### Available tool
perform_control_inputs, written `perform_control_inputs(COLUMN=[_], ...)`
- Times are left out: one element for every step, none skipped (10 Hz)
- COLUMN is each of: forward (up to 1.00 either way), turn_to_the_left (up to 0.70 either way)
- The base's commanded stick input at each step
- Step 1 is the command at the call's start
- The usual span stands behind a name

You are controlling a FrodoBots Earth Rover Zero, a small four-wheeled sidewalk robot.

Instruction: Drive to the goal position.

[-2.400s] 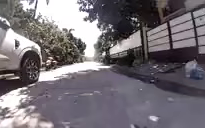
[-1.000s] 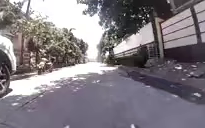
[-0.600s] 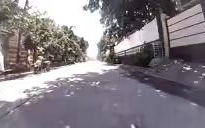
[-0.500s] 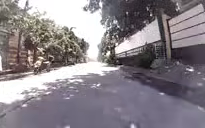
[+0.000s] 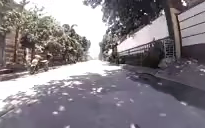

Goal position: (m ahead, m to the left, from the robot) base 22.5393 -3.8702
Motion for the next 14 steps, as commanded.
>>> perform_control_inputs(forward=[1.00,1.00,1.00,1.00,1.00,1.00,1.00,1.00,1.00,1.00,1.00,1.00,1.00,1.00], turn_to_the_left=[0.00,0.00,0.00,0.00,0.00,0.00,0.00,0.00,0.00,0.00,0.00,0.00,0.00,0.00])
